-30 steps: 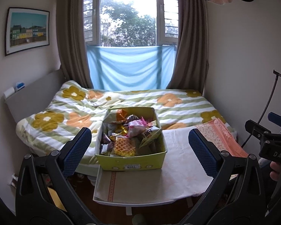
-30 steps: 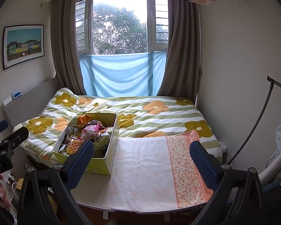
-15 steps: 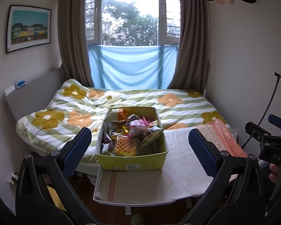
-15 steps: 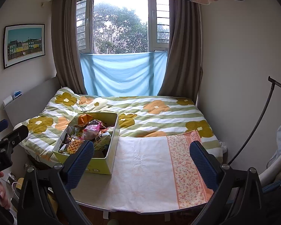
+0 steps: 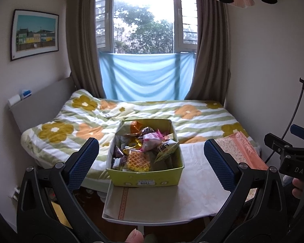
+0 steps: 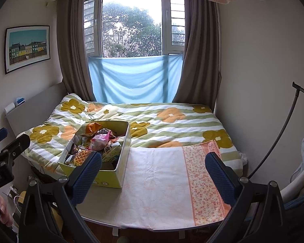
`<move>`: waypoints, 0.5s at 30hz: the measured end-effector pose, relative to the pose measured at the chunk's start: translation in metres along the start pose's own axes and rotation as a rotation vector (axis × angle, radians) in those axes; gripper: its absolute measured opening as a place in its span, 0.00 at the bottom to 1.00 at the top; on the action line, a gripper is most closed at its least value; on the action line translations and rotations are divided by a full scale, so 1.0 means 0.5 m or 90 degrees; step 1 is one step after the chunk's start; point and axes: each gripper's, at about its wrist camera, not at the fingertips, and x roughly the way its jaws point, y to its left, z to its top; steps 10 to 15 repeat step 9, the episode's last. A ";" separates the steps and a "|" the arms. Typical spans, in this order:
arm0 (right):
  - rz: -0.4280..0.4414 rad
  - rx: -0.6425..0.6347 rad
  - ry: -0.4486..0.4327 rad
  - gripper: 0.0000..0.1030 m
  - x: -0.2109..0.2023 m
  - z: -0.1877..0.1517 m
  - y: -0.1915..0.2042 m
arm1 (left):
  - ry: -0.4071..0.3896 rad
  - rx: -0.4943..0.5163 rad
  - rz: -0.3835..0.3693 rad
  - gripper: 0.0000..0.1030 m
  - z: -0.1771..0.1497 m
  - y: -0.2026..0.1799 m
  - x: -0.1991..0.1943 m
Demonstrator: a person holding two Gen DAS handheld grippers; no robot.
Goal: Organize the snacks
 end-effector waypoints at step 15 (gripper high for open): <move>0.009 0.002 0.032 0.99 0.022 -0.008 -0.007 | 0.035 -0.008 0.009 1.00 -0.019 -0.009 0.021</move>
